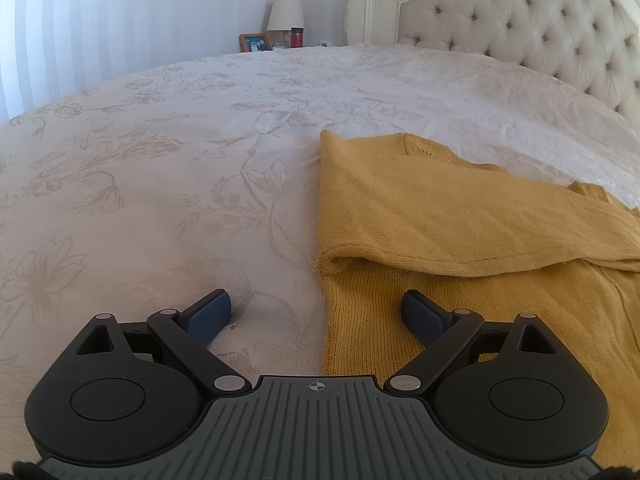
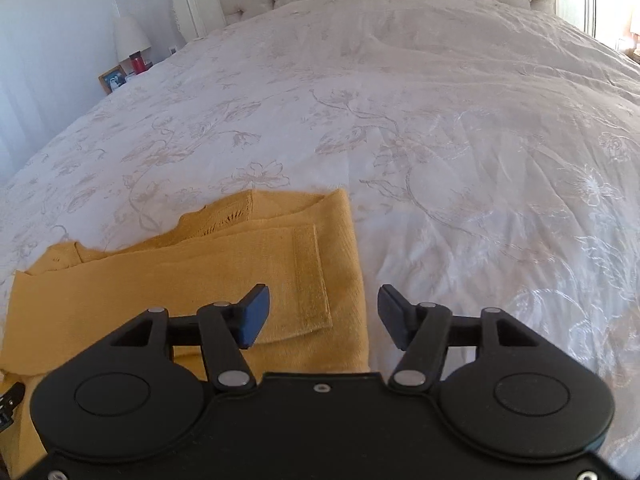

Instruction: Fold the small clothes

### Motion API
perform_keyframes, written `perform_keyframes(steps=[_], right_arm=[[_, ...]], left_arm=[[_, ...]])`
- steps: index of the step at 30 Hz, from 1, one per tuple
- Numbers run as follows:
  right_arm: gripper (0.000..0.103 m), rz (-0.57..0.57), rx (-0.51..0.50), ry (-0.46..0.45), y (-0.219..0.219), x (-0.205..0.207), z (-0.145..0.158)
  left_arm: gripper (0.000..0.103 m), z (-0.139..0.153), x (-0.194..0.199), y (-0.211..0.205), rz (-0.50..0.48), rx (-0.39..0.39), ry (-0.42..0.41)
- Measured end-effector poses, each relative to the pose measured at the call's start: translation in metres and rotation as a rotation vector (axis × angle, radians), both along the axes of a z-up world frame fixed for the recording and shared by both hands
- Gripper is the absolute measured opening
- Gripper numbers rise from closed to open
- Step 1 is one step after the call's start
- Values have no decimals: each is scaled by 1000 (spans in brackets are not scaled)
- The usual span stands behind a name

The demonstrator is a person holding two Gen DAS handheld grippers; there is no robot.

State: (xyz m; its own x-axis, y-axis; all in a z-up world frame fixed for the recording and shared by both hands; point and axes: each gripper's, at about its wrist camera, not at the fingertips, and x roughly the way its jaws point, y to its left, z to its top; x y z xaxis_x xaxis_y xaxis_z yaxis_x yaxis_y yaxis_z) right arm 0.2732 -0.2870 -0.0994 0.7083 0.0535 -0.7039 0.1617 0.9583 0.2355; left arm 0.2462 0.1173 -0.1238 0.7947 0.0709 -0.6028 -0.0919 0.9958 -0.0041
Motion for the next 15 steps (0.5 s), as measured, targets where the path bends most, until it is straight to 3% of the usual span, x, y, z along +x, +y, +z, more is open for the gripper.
perform_keyframes(steps=[8,15], right_arm=[[74,25,71,2,-8,-58,26],[77,84,32,-21,5,-99,41]], left_arm=[[94,8,-6,2,-49,-18,19],[94,17,-41,-5,-108,65,29]])
